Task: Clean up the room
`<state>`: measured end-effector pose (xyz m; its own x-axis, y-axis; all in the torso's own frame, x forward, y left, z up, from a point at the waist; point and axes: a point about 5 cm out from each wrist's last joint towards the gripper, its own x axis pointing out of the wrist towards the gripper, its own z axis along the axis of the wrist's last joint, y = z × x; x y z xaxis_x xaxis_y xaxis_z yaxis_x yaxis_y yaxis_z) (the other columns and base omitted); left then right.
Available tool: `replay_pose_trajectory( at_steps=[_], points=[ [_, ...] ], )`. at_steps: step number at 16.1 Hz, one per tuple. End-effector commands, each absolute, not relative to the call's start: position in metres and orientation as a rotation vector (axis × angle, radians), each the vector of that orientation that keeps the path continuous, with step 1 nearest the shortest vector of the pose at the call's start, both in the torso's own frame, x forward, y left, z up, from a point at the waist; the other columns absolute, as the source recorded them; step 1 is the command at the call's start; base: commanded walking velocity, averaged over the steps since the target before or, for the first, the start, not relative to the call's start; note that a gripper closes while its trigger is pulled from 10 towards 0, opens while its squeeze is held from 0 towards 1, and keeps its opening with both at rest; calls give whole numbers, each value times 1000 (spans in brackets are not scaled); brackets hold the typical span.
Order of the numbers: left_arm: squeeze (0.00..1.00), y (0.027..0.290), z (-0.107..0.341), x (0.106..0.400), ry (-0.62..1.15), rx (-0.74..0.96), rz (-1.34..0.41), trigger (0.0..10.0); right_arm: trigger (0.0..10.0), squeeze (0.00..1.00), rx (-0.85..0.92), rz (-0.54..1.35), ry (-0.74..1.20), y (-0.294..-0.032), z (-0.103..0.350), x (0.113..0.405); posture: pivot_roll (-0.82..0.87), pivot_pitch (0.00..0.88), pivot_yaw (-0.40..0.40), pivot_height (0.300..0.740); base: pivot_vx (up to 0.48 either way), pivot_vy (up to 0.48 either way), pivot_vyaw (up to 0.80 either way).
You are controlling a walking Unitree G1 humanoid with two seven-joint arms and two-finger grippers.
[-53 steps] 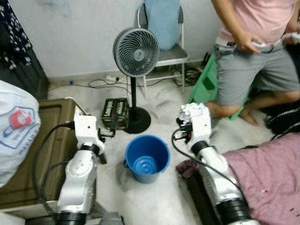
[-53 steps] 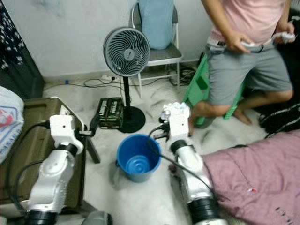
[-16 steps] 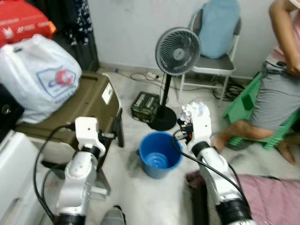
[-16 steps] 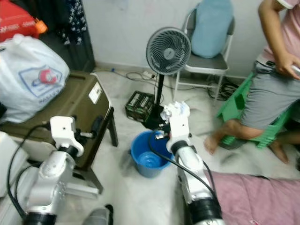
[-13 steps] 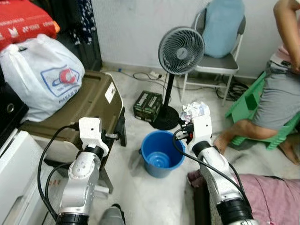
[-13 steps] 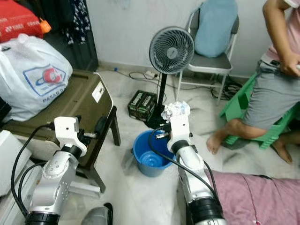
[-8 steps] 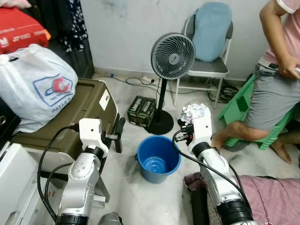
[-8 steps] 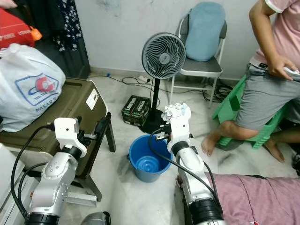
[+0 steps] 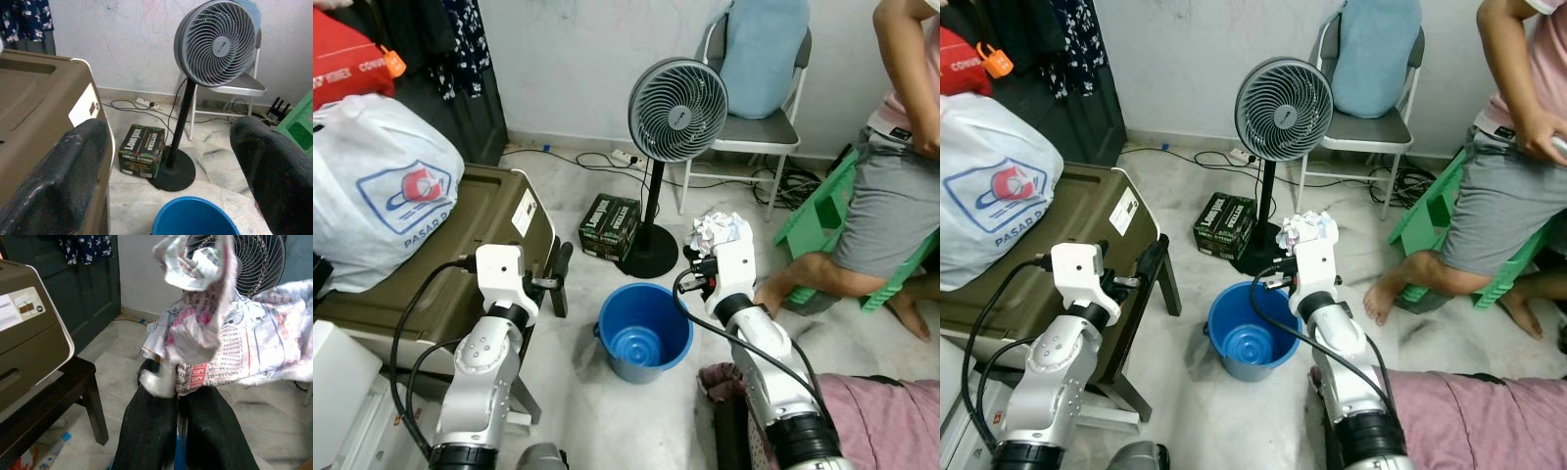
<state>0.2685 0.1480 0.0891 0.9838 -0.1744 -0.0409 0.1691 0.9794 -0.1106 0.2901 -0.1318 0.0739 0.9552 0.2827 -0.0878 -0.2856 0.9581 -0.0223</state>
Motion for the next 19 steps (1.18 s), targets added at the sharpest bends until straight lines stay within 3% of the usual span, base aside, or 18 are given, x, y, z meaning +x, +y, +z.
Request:
replay_pose_trajectory(
  at_steps=[1,19],
  points=[
    [0,147,87,270,64,-111,-180,10000,10000,0,-37,279,77,-134,75,292,16,0,-41,740,281,0,0],
    [0,146,88,270,59,-108,-186,10000,10000,0,-17,268,64,-134,77,293,19,0,-41,740,372,0,0]
  ],
)
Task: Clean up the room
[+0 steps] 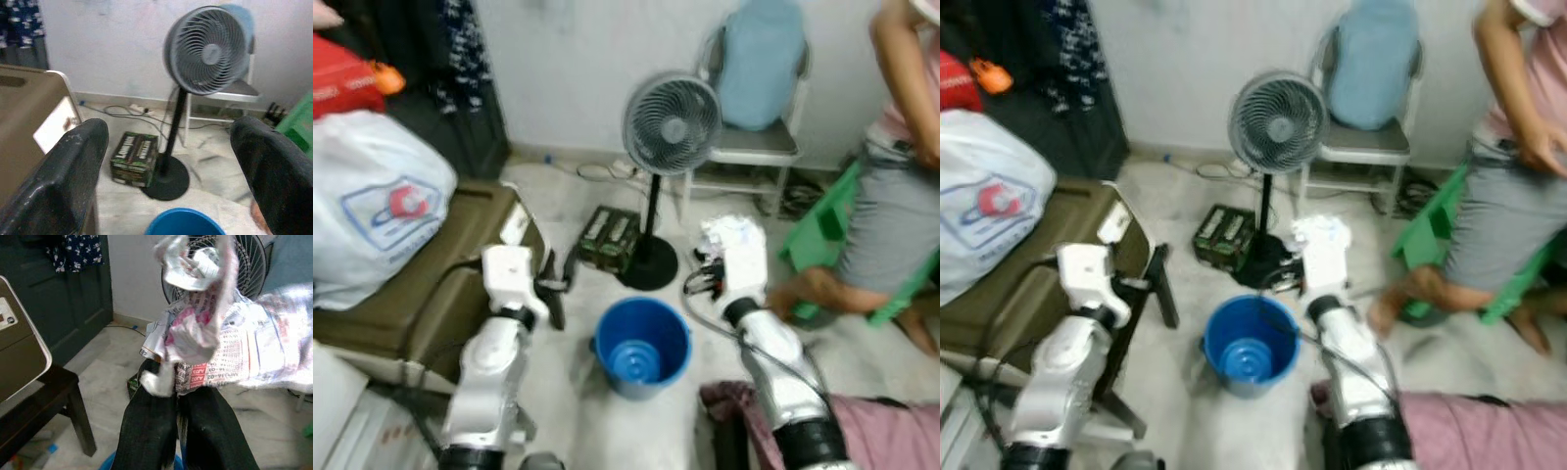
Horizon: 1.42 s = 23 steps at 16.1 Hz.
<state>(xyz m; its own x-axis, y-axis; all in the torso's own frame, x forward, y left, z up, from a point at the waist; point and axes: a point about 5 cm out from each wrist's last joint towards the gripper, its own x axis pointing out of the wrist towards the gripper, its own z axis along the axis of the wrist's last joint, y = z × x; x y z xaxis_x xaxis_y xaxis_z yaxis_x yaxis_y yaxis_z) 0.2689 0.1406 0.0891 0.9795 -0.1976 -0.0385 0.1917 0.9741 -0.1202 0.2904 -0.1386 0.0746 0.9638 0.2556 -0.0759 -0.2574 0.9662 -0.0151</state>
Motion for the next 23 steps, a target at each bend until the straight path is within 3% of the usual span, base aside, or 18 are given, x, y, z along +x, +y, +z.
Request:
replay_pose_trajectory(
  at_steps=[1,6,14,18,23],
  points=[
    [0,146,88,270,60,-107,-186,10000,10000,0,-12,265,65,-134,77,293,19,0,-41,740,401,0,0],
    [0,146,87,271,62,-94,-179,10000,10000,0,-32,282,58,-131,77,292,20,0,-40,740,307,0,94],
    [0,147,87,272,62,-86,-170,10000,10000,0,-30,282,66,-131,75,292,20,0,-36,740,0,0,754],
    [0,145,88,272,52,-97,-183,10000,10000,0,-25,279,70,-132,75,292,19,0,-39,740,0,0,0],
    [0,144,89,271,46,-100,-192,10000,10000,0,-15,275,78,-132,74,293,18,0,-39,740,361,0,0]
  ],
)
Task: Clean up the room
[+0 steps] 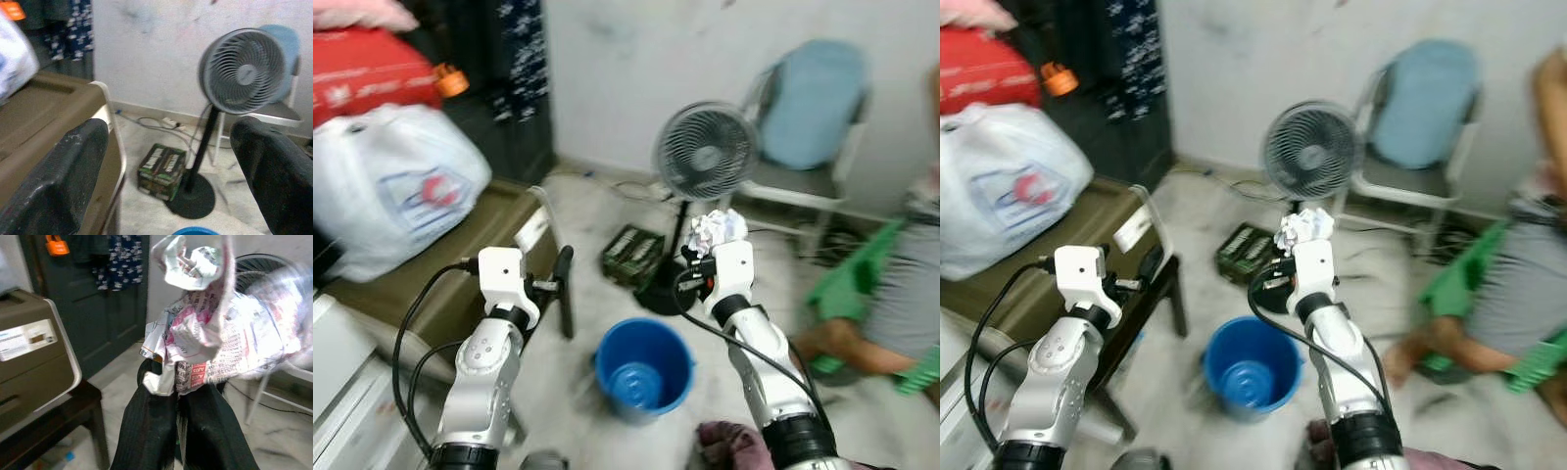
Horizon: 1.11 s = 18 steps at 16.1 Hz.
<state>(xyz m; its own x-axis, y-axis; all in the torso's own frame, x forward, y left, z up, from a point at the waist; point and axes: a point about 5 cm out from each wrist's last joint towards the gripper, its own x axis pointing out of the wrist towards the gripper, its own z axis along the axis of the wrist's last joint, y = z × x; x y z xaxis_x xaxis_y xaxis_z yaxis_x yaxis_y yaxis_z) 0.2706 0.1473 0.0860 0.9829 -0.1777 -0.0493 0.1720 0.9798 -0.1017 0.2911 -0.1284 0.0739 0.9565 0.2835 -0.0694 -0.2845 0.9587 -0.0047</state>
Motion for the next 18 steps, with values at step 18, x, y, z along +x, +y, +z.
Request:
replay_pose_trajectory(
  at_steps=[18],
  points=[
    [0,145,89,273,37,-88,-187,10000,10000,0,-8,271,79,-131,74,297,22,0,-36,740,247,0,-89]
  ],
)
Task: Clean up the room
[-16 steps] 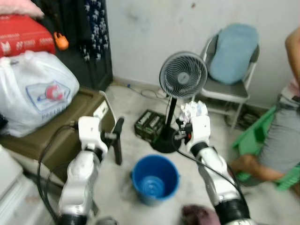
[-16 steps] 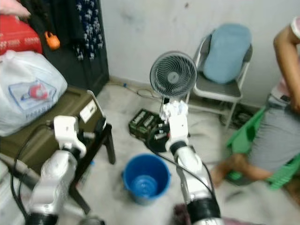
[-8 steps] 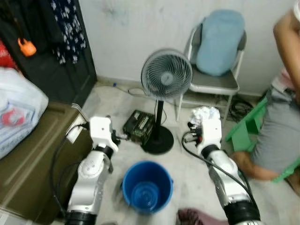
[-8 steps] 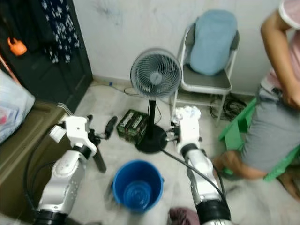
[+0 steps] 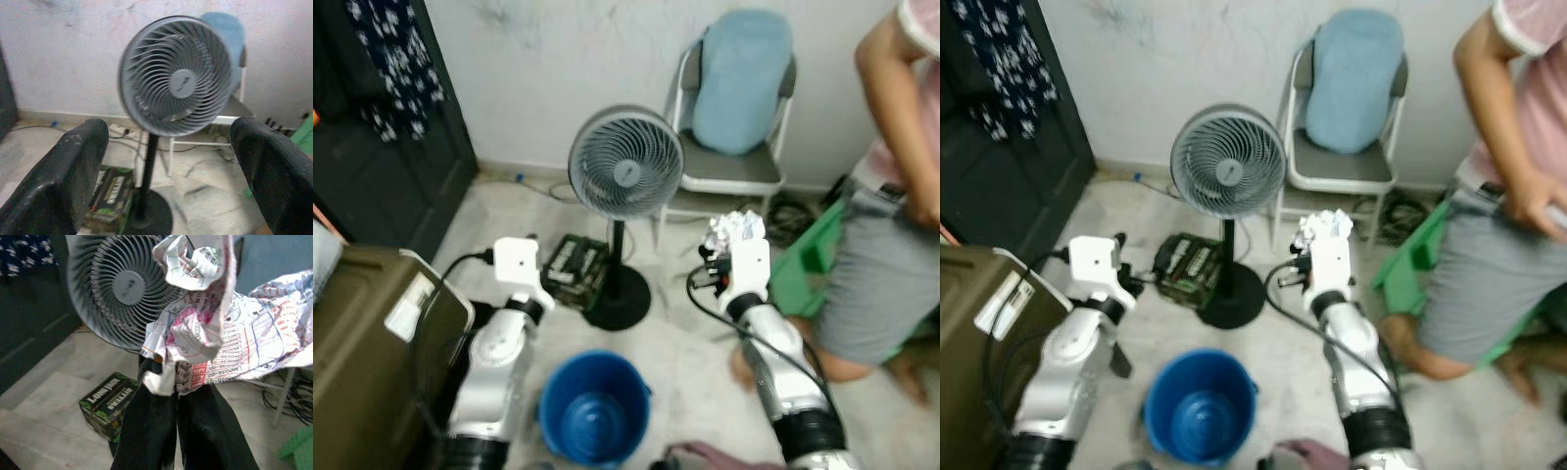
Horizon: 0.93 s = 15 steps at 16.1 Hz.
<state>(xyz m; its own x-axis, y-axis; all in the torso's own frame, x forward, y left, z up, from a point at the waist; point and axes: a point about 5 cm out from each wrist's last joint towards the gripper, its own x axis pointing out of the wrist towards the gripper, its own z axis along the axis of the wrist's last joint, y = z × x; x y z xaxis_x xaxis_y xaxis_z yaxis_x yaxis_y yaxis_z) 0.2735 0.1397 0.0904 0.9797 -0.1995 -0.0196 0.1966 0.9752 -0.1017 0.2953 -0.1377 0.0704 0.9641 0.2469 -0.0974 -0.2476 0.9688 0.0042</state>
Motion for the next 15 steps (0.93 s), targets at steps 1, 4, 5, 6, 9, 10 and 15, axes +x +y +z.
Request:
replay_pose_trajectory(
  at_steps=[1,4,5,6,9,10,15],
  points=[
    [0,146,89,273,39,-86,-185,10000,10000,0,-20,281,74,-130,75,297,22,0,-36,740,0,0,0],
    [0,146,88,273,44,-71,-188,10000,10000,0,-24,293,70,-127,75,297,31,0,-33,740,0,0,533],
    [0,147,88,272,49,-45,-209,10000,10000,0,-20,294,84,-124,72,298,39,0,-31,740,0,0,800],
    [0,148,89,268,40,51,-287,10000,10000,0,-1,277,118,-120,68,301,55,0,-32,740,0,0,0],
    [0,156,92,263,44,97,-354,10000,10000,0,36,247,188,-112,57,304,107,0,-40,740,0,0,0],
    [0,160,95,258,47,119,-407,10000,10000,0,45,228,251,-108,49,307,119,0,-38,740,0,0,0],
    [0,160,102,230,107,278,-705,10000,10000,0,124,109,490,-100,17,308,171,0,21,740,0,0,0]
  ],
)
